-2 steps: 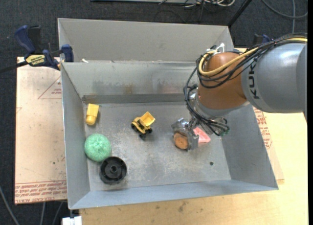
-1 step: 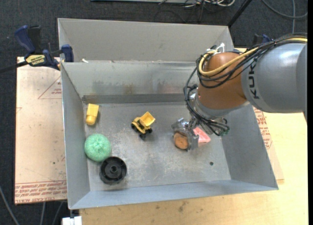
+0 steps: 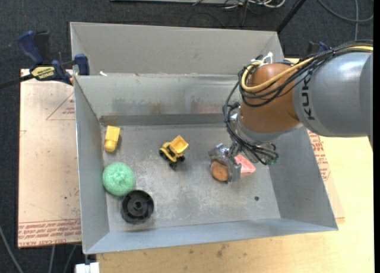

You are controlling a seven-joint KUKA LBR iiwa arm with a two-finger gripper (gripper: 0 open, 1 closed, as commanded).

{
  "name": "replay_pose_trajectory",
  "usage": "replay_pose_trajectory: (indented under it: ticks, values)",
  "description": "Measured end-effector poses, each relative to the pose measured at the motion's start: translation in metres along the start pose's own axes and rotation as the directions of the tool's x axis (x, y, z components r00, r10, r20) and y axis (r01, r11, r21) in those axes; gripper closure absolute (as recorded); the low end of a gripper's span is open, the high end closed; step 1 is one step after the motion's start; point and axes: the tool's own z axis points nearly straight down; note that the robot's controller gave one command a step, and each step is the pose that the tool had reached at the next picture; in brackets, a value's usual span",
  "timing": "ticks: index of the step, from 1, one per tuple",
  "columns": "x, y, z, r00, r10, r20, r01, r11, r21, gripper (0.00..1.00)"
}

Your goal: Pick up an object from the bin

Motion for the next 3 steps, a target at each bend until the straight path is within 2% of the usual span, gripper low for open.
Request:
replay_pose_trajectory:
  ticks: [3]
  values:
    - [0.0, 0.0, 0.0, 1.0, 0.0, 0.0, 0.0, 1.0, 0.0, 1.0]
